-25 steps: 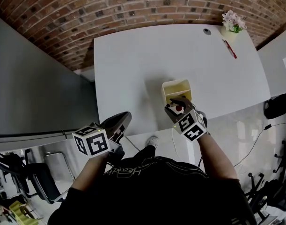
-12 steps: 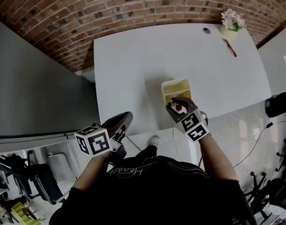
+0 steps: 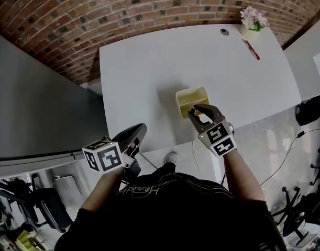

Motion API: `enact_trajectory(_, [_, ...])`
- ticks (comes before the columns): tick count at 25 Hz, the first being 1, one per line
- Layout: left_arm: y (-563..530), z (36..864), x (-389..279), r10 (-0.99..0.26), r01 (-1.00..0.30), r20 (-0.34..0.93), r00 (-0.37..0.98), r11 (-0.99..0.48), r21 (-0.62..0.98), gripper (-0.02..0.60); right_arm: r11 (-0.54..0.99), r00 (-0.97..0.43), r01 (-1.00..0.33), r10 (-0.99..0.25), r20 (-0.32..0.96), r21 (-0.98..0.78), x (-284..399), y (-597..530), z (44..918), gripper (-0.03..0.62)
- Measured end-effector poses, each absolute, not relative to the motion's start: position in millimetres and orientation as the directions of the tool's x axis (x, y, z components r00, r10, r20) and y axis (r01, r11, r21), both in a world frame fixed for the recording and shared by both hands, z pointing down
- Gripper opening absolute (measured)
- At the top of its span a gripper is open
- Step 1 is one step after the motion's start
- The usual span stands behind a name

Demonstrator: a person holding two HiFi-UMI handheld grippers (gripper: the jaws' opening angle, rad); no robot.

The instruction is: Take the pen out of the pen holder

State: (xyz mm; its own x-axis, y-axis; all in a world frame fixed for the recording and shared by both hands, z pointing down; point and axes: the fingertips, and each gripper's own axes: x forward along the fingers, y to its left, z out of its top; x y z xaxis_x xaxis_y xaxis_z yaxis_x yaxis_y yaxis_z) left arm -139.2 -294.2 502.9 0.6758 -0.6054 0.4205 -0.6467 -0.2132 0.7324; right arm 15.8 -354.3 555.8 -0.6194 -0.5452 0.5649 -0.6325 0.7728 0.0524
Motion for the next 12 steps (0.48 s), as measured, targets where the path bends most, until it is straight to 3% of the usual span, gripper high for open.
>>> enact_trajectory(12, [-294, 509, -136, -0.578, -0.634, 0.426, 0.696, -0.217, 0.742, 0.003, 0.630, -0.547, -0.777, -0.673, 0.497, -0.003, 48, -369, 543, 0.089])
